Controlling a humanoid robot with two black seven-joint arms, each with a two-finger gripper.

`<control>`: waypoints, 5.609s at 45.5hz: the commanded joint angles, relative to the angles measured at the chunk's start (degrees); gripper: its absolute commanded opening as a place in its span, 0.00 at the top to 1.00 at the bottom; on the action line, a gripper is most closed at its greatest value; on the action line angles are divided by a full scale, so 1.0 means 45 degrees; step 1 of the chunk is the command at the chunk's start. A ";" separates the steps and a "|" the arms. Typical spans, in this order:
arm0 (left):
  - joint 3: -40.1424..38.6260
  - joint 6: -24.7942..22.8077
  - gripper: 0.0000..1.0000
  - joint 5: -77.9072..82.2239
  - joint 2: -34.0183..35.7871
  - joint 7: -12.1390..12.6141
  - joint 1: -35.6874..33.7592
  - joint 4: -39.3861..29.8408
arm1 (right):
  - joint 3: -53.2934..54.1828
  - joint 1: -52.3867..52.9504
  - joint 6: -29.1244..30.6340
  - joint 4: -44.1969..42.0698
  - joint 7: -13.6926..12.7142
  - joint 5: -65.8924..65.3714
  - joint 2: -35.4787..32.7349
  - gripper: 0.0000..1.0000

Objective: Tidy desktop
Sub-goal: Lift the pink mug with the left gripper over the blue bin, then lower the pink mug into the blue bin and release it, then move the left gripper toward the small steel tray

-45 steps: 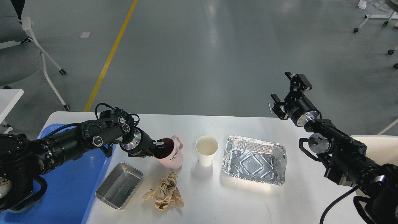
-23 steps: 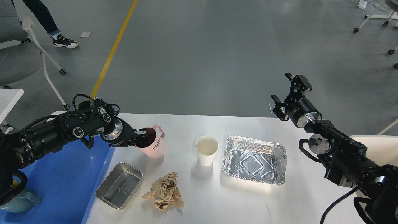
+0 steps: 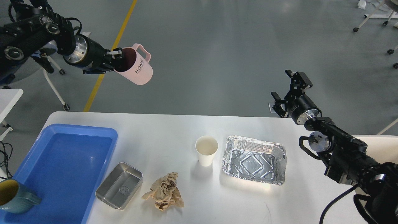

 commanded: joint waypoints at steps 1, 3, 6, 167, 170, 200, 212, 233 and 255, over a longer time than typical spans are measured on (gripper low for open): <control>0.0247 -0.1007 1.00 0.0045 0.0464 0.0058 -0.0647 0.0008 | 0.0000 0.0040 0.0001 0.0018 0.0000 0.0000 -0.0004 0.00; 0.0344 -0.1300 1.00 0.0064 0.0658 0.0116 -0.0666 0.0008 | 0.0000 0.0041 0.0001 0.0018 0.0000 0.0000 -0.0004 0.00; 0.0364 -0.1904 1.00 0.0142 0.1030 0.0214 -0.0666 -0.0070 | 0.0000 0.0041 0.0001 0.0018 0.0000 0.0000 -0.0023 0.00; -0.0747 -0.0811 0.02 0.3151 0.6753 -0.0098 0.7263 -0.7180 | 0.0000 0.0177 0.0001 0.0057 0.0000 0.0000 -0.0453 0.00; -0.1333 -0.1319 0.02 0.3151 0.6773 -0.0137 0.7263 -0.7180 | 0.0020 0.0197 0.0001 0.0057 0.0000 0.0001 -0.0433 0.00; -0.6139 0.2094 0.02 0.4047 0.4586 -0.5622 0.8904 -0.7160 | 0.0000 0.0158 0.0001 0.0038 0.0000 0.0000 -0.0492 0.00; -0.6821 0.6977 0.02 0.4381 0.2927 -0.7949 0.9762 -0.6848 | 0.0000 0.0177 0.0001 0.0038 0.0000 0.0000 -0.0472 0.00; -0.8523 0.3817 0.02 0.3346 0.4447 -0.4414 1.1990 -0.7140 | 0.0000 0.0119 0.0020 0.0038 0.0000 0.0000 -0.0512 0.00; -0.6218 0.2957 0.02 0.3502 1.1438 -0.4981 1.1990 -1.1142 | 0.0000 0.0197 0.0040 0.0038 0.0000 0.0000 -0.0551 0.00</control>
